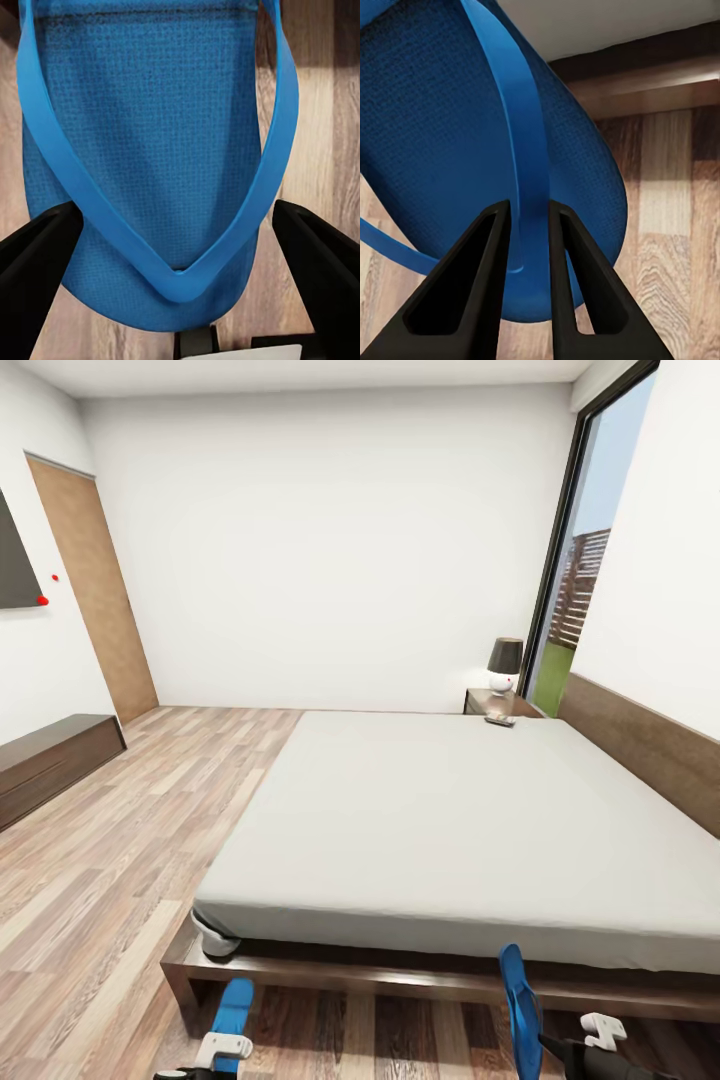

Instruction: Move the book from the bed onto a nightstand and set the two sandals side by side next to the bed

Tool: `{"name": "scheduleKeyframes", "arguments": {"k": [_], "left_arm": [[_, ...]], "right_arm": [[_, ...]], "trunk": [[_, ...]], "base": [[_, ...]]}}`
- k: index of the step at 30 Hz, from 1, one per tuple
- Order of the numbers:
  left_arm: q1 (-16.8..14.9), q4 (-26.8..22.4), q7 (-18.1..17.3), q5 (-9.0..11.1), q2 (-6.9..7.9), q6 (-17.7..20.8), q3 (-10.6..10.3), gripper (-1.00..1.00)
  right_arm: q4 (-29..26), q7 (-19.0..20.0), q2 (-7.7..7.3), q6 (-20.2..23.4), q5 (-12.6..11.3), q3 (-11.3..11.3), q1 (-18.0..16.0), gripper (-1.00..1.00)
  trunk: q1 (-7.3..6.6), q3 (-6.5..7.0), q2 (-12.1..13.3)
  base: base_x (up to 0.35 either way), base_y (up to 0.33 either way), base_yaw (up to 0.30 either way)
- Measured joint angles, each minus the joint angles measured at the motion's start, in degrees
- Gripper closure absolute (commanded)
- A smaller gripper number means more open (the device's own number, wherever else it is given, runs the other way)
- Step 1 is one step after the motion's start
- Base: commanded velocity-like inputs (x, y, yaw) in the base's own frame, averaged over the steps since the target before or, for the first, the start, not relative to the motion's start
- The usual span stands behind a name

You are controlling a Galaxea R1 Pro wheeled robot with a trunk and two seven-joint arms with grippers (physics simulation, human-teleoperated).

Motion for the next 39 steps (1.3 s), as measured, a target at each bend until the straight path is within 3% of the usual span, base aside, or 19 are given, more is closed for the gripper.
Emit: {"name": "scheduleKeyframes", "arguments": {"k": [8,39], "left_arm": [[0.0,0.0,0.1,-0.1,-1.17,-0.2,-0.1,1.00],[0.0,0.0,0.1,-0.1,-1.57,-0.3,-0.1,1.00]], "right_arm": [[0.0,0.0,0.00,0.0,0.0,0.0,0.0,1.00],[0.0,-0.3,0.00,-0.1,0.0,0.0,0.0,1.00]], "trunk": [[1.76,-1.44,-3.2],[8.57,-7.01,-15.6]], "base": [[0.000,0.000,0.000],[0.000,0.000,0.000]]}}
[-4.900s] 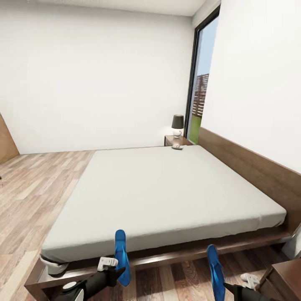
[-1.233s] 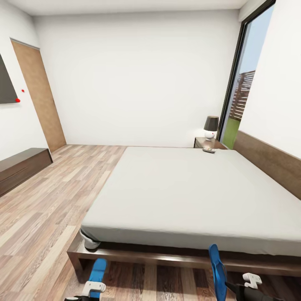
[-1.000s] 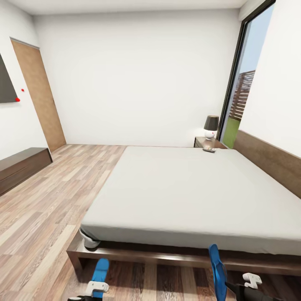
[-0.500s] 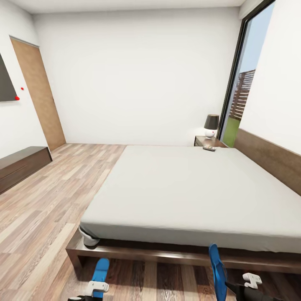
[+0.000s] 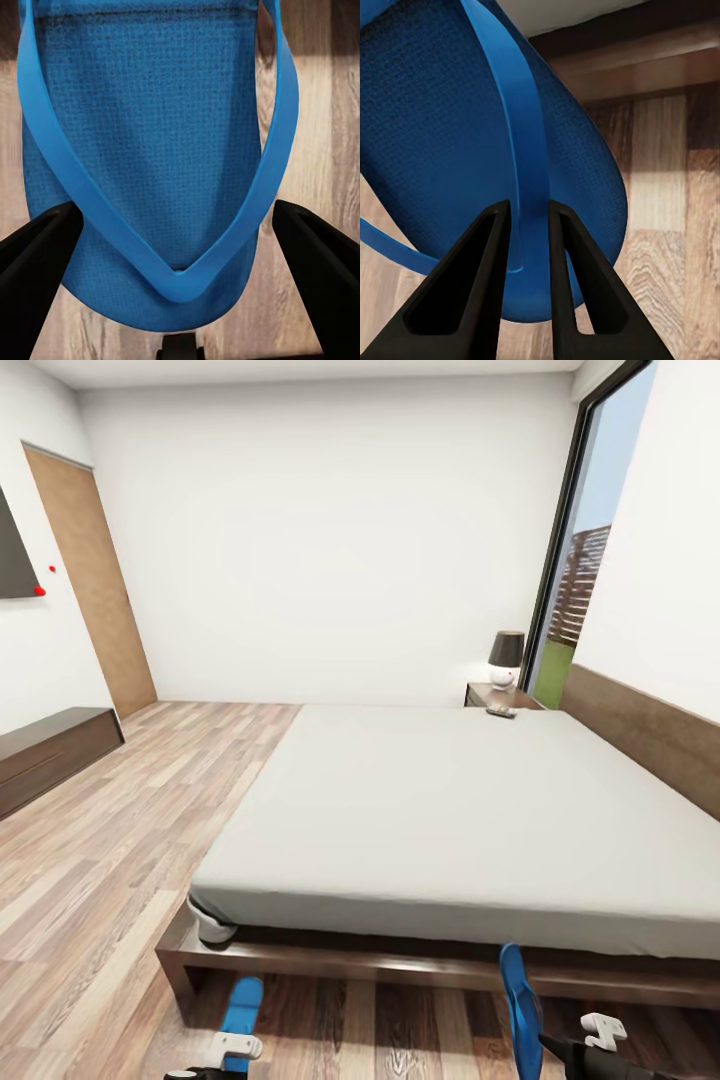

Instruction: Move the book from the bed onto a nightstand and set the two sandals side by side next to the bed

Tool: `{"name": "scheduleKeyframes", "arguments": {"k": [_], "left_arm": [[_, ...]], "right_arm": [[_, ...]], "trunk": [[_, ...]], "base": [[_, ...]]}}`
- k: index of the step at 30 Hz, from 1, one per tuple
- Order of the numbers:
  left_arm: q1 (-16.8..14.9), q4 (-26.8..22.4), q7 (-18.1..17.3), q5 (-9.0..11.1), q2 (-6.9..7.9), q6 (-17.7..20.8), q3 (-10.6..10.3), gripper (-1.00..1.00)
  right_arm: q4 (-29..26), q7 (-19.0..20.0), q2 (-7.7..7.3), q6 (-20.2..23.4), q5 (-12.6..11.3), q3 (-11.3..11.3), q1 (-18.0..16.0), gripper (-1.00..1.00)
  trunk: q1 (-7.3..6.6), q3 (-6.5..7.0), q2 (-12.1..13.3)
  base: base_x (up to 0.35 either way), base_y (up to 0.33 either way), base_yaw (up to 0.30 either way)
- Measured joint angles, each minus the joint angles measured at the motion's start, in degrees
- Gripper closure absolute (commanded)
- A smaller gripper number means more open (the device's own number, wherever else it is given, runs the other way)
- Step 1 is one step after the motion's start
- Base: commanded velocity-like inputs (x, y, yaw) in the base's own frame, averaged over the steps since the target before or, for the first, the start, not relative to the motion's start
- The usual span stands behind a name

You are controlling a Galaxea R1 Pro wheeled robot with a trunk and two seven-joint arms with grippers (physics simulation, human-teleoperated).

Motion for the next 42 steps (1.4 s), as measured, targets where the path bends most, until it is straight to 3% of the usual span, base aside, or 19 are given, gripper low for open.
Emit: {"name": "scheduleKeyframes", "arguments": {"k": [16,42], "left_arm": [[0.0,0.0,0.0,0.0,-0.76,-0.1,-0.1,1.00],[0.0,0.0,-0.1,0.0,-0.78,-0.1,0.0,1.00]], "right_arm": [[0.0,-0.1,0.00,0.0,0.0,0.0,0.0,1.00],[0.0,-0.4,0.00,-0.1,0.0,0.0,0.0,1.00]], "trunk": [[3.52,-2.87,-6.4],[9.23,-7.54,-16.8]], "base": [[0.000,0.000,0.000],[0.000,0.000,0.000]]}}
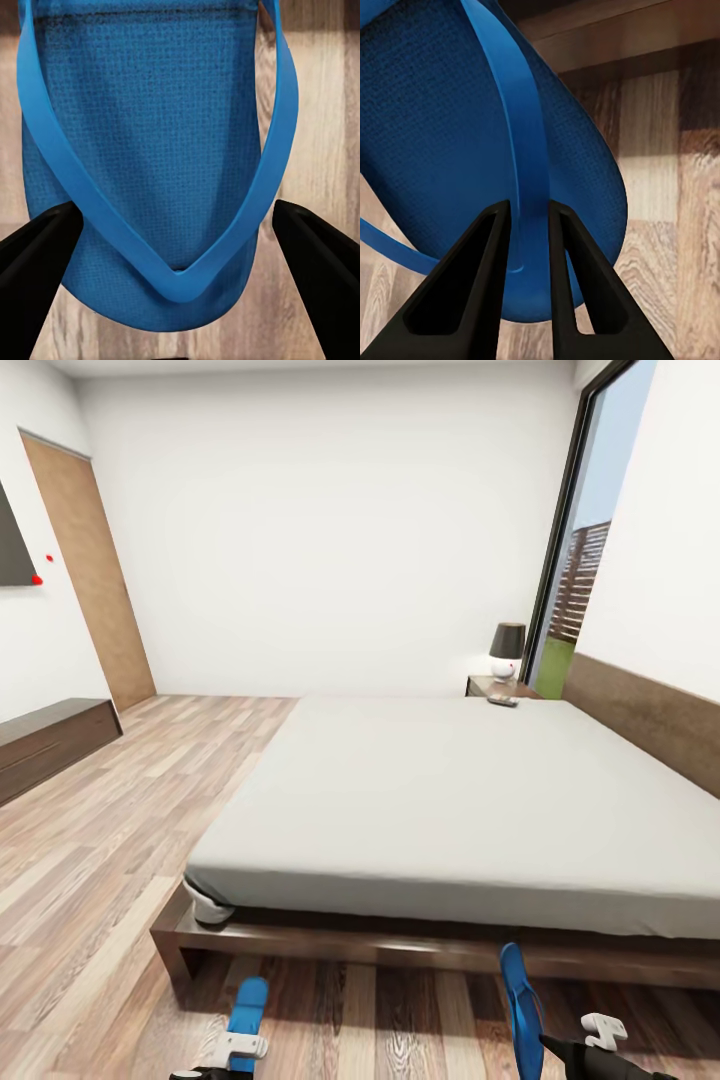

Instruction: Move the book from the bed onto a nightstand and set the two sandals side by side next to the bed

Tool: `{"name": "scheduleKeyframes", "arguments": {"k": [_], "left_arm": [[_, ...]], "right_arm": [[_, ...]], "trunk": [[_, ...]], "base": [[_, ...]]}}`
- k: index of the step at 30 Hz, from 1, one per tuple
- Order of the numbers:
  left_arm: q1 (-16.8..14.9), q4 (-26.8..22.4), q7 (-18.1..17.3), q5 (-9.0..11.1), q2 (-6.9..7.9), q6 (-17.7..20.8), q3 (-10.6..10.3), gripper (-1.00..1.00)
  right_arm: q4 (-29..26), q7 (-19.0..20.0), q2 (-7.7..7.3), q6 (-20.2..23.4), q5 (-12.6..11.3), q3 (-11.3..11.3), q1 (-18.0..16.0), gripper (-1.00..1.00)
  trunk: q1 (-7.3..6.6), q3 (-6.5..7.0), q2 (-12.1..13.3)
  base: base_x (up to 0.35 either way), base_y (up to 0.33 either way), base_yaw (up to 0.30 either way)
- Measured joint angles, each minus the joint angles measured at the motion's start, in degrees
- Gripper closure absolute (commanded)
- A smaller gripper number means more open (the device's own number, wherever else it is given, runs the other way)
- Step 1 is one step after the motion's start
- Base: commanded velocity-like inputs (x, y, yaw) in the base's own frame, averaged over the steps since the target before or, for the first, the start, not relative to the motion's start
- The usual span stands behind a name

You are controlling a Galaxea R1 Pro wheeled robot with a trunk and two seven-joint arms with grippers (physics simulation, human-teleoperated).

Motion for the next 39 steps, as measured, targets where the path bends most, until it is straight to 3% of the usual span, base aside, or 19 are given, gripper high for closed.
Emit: {"name": "scheduleKeyframes", "arguments": {"k": [19,21,27,28,33,39], "left_arm": [[-0.2,-0.6,0.0,0.1,0.05,0.5,0.1,1.00],[-0.5,-4.0,0.1,0.2,0.08,2.4,0.2,1.00],[-0.7,-18.1,0.1,0.2,0.09,17.7,0.2,1.00],[-0.7,-20.0,0.1,0.2,0.12,18.7,0.3,1.00],[-0.8,-23.0,0.0,0.3,0.22,20.3,0.3,1.00],[-0.8,-17.0,-0.2,0.2,0.58,18.5,0.5,1.00]], "right_arm": [[0.0,0.0,0.08,-0.1,0.0,0.1,0.0,1.00],[0.0,0.0,0.09,-0.1,0.0,0.0,0.0,1.00],[0.0,0.0,0.09,-0.1,0.0,0.0,0.0,1.00],[0.0,0.0,0.09,-0.1,0.0,0.0,0.0,1.00],[0.0,0.0,0.09,-0.1,0.0,0.0,0.0,1.00],[0.0,0.0,0.08,-0.1,0.0,0.0,0.0,1.00]], "trunk": [[4.17,-3.41,-7.6],[4.61,-3.76,-8.4],[5.93,-4.84,-10.8],[6.15,-5.02,-11.2],[7.25,-5.92,-13.2],[8.57,-7.00,-15.6]], "base": [[0.000,0.000,0.000],[0.000,0.000,0.000],[0.000,0.000,0.000],[0.000,0.000,0.000],[0.000,0.000,0.000],[0.000,0.000,0.000]]}}
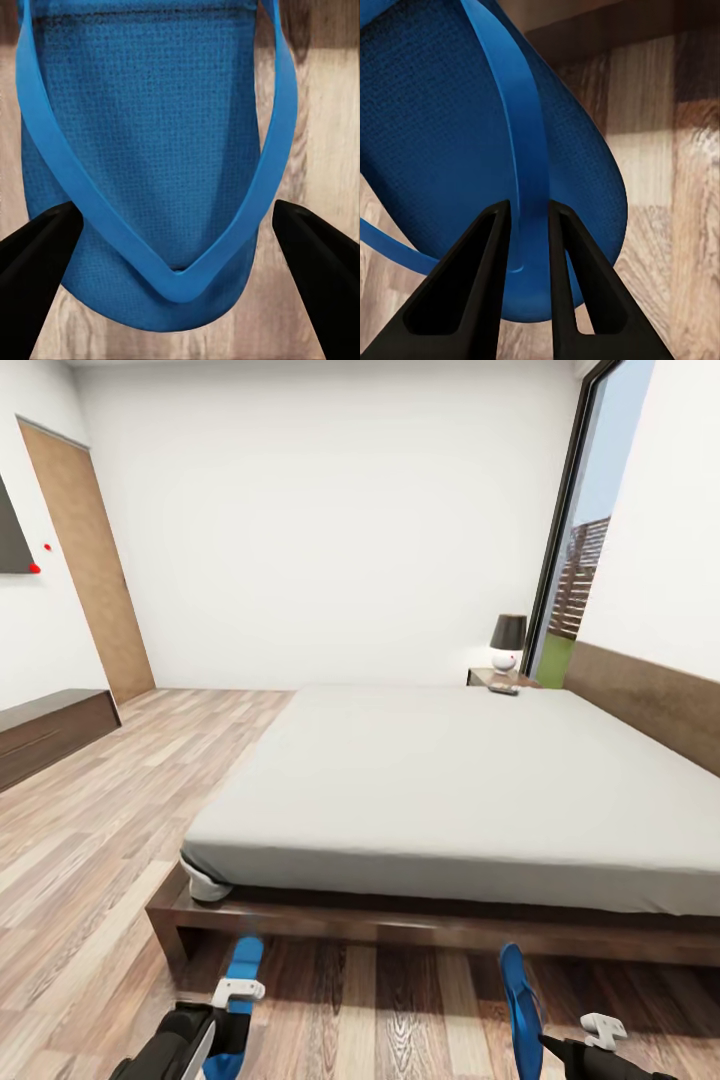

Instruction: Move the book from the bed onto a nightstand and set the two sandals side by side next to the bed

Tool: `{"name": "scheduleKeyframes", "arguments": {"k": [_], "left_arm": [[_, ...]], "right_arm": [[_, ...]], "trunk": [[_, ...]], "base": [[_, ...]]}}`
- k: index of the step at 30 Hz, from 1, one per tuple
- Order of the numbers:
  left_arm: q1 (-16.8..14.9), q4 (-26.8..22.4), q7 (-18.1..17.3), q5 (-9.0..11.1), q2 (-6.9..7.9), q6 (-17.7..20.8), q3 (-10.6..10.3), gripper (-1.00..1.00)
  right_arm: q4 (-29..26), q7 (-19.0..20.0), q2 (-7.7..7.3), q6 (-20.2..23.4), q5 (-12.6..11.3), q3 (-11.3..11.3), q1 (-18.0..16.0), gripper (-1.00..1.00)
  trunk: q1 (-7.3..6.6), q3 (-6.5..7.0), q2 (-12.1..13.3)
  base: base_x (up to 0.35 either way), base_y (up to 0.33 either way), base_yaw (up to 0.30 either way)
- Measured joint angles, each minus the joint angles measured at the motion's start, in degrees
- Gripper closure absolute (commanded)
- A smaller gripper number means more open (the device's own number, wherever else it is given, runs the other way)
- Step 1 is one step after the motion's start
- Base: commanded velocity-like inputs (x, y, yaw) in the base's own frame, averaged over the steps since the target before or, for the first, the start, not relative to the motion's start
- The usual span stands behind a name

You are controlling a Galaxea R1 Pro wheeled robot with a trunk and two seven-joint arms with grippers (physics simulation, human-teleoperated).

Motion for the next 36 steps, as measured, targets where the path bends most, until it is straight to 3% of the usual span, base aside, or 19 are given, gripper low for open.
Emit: {"name": "scheduleKeyframes", "arguments": {"k": [6,10,11,14,16,17,21,25,28,32,36], "left_arm": [[0.0,1.2,0.0,0.1,0.39,-4.5,-0.1,1.00],[0.0,1.3,0.0,0.2,0.39,-5.4,0.0,1.00],[0.0,1.3,0.0,0.2,0.39,-5.4,0.0,1.00],[0.0,1.2,0.0,0.2,0.39,-5.5,0.0,1.00],[0.0,1.2,0.0,0.2,0.39,-5.5,0.1,1.00],[0.1,1.2,0.0,0.2,0.39,-5.5,0.1,1.00],[0.0,1.2,0.0,0.4,0.31,-5.5,0.0,1.00],[0.0,1.2,0.0,0.9,0.22,-5.5,0.0,1.00],[0.0,1.2,0.0,0.9,0.21,-5.6,0.0,1.00],[0.0,1.2,0.0,0.9,0.15,-5.5,-0.1,1.00],[0.0,1.2,0.0,0.9,0.18,-5.5,0.0,1.00]], "right_arm": [[0.0,0.2,-0.08,0.1,0.0,0.0,0.0,1.00],[0.0,0.7,-0.22,0.2,0.0,-0.2,0.0,1.00],[0.0,0.7,-0.63,0.4,0.0,-0.3,0.0,1.00],[0.2,0.8,-5.16,2.1,-0.1,-0.4,0.0,1.00],[1.2,2.0,-7.90,2.9,-2.1,-0.2,0.0,1.00],[2.3,3.9,-8.98,3.3,-4.9,0.0,0.0,1.00],[3.2,8.3,-10.01,4.9,-12.0,-0.1,0.0,1.00],[-0.5,8.8,-10.04,26.5,-12.8,0.2,0.0,1.00],[-7.6,8.9,-10.02,36.0,-12.8,-0.4,0.0,1.00],[-10.5,8.8,-10.07,42.2,-12.9,-0.3,-0.1,1.00],[-11.7,8.8,-10.08,43.6,-14.2,-0.5,-0.1,1.00]], "trunk": [[1.32,-1.07,-2.4],[2.20,-1.79,-4.0],[2.42,-1.97,-4.4],[3.07,-2.51,-5.6],[3.51,-2.87,-6.4],[3.73,-3.05,-6.8],[4.61,-3.77,-8.4],[5.49,-4.48,-10.0],[6.15,-5.02,-11.2],[7.03,-5.74,-12.8],[7.91,-6.46,-14.4]], "base": [[0.000,0.000,0.000],[0.000,0.000,0.000],[0.000,0.000,0.000],[0.000,0.000,0.000],[0.000,0.000,0.000],[0.000,0.000,0.000],[0.000,0.000,0.000],[0.000,0.000,0.000],[0.000,0.000,0.000],[0.000,0.000,0.000],[0.000,0.000,0.000]]}}
